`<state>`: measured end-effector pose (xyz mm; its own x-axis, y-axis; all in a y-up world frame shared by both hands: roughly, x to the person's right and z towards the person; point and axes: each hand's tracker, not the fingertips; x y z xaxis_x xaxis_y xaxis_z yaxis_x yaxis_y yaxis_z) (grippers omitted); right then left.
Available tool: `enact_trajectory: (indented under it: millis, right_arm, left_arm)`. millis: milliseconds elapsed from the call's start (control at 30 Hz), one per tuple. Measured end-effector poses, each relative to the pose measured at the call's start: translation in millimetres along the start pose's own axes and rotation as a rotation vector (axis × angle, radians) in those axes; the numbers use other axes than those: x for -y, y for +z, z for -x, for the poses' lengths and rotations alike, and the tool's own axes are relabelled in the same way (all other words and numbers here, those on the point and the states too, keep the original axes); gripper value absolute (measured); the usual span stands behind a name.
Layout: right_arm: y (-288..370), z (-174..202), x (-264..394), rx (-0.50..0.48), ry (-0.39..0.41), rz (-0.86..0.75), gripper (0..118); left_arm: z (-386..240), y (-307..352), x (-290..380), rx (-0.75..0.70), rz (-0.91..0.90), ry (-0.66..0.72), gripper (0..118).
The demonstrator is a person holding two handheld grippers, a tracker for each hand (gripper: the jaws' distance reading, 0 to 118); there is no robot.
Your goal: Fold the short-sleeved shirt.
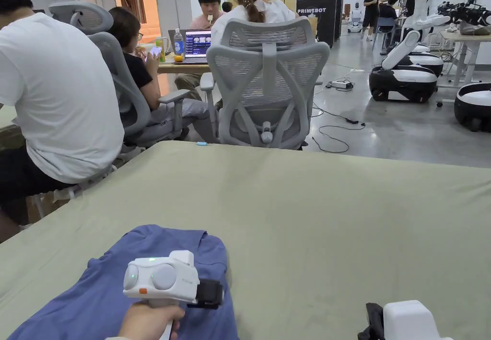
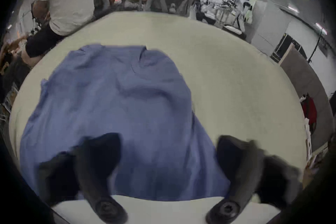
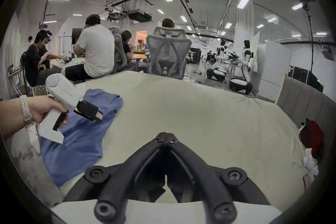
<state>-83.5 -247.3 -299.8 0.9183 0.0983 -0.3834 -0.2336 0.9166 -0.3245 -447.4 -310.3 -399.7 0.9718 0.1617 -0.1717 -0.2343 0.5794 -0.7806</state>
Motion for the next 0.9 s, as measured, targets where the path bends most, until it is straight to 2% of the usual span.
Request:
enact_trajectory:
  millis: [33, 67, 100, 133, 167, 233, 267, 300, 367, 467, 533, 667, 900]
  right_arm:
    - [-3, -4, 2, 0.006, -0.003, 0.009, 0]
    - [-6, -7, 4, 0.013, -0.005, 0.015, 0]
    - [-7, -11, 5, 0.019, -0.008, 0.02, 0]
    - [-7, -15, 6, 0.024, -0.012, 0.025, 0]
    - [-6, -19, 7, 0.027, -0.017, 0.026, 0]
    - [-4, -28, 10, 0.034, -0.021, 0.026, 0]
    - [-5, -32, 11, 0.041, -0.026, 0.029, 0]
    - [-3, -36, 12, 0.045, -0.035, 0.03, 0]
    - [2, -46, 12, 0.056, -0.048, 0.028, 0]
    - [12, -66, 10, 0.086, -0.066, 0.022, 0]
    - [25, -82, 6, 0.128, -0.083, 0.006, 0]
    - [57, -120, 3, 0.213, -0.114, -0.018, 0]
    - [115, -193, 13, 0.383, -0.148, -0.035, 0]
  left_arm:
    - [0, -10, 4, -0.035, 0.045, 0.007, 55]
    - [10, -30, 0, -0.093, 0.08, -0.015, 51]
    - [11, -30, 3, -0.103, 0.038, -0.076, 50]
    - [11, -25, 0, -0.06, 0.034, -0.059, 32]
    - [13, -19, -4, -0.059, 0.041, -0.045, 0]
    - [14, 6, -3, -0.072, 0.004, 0.009, 0]
    - [17, 10, -4, 0.0, 0.02, 0.088, 0]
    - [15, 14, -6, -0.006, 0.023, 0.101, 0]
    - [-4, 29, -20, -0.05, -0.034, -0.002, 0]
    - [-56, 63, -40, 0.069, -0.101, -0.118, 0]
    - [-104, 86, -47, 0.095, -0.166, -0.242, 0]
    - [-186, 109, -60, 0.336, -0.276, -0.259, 0]
    - [-356, 125, -30, 0.708, -0.257, -0.395, 0]
